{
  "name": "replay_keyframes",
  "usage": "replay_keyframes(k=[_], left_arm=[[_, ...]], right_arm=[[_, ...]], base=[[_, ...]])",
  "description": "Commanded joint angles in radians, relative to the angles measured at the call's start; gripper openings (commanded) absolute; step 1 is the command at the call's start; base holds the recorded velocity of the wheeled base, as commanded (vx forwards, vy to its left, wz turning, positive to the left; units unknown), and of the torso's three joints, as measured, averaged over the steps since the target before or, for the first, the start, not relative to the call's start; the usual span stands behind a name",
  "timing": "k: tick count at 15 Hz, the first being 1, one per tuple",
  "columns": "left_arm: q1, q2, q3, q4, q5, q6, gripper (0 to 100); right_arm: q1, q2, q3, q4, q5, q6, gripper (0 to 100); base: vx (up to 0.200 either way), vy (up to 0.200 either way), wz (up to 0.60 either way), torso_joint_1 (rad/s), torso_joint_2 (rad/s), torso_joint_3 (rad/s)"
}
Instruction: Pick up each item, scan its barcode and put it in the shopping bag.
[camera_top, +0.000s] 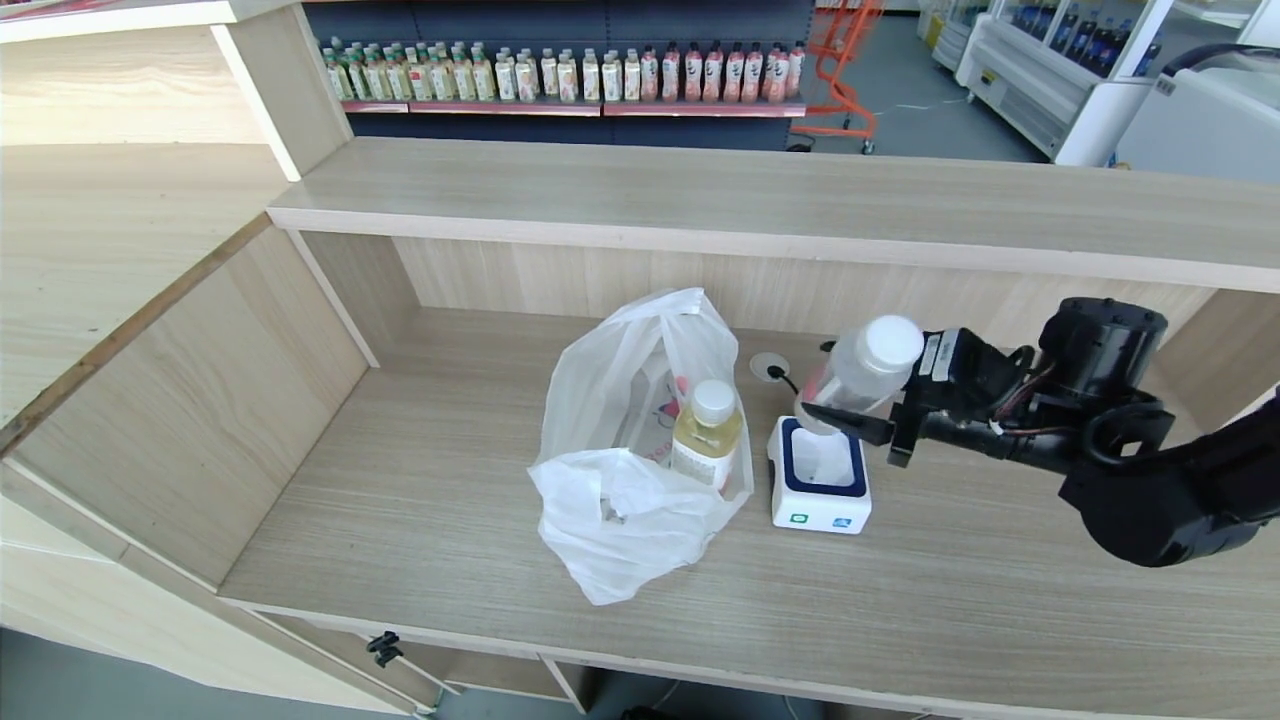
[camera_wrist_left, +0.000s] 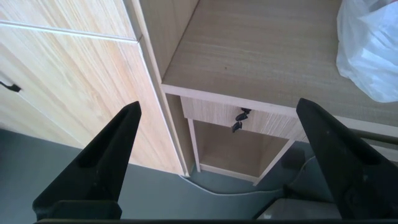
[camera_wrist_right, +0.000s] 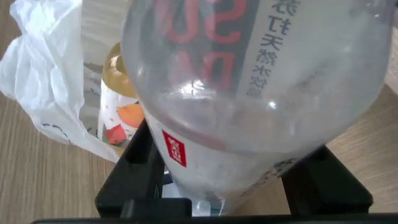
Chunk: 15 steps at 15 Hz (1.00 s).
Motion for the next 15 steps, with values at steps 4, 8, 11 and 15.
replay_keyframes(k=[4,8,11,15], left_arm=[[0.000,0.000,0.000,0.000,0.000,0.000,100],[0.000,0.000,0.000,0.000,0.000,0.000,100],[0.000,0.000,0.000,0.000,0.000,0.000,100],[0.000,0.000,0.000,0.000,0.000,0.000,100]], right_arm=[[0.028,-0.184,0.007,-0.001,-0.208,0.519,0],[0.025,-0.174,0.054,0.004,-0.283,0.661,0],[0.031,-0.155,0.054,0.005,-0.286,0.708,0],[0.043,-0.062,-0.019,0.001,-0.288,0.717,0]], base=[[0.000,0.000,0.00,0.000,0.00,0.000],[0.000,0.000,0.00,0.000,0.00,0.000],[0.000,0.000,0.00,0.000,0.00,0.000],[0.000,0.000,0.00,0.000,0.00,0.000]])
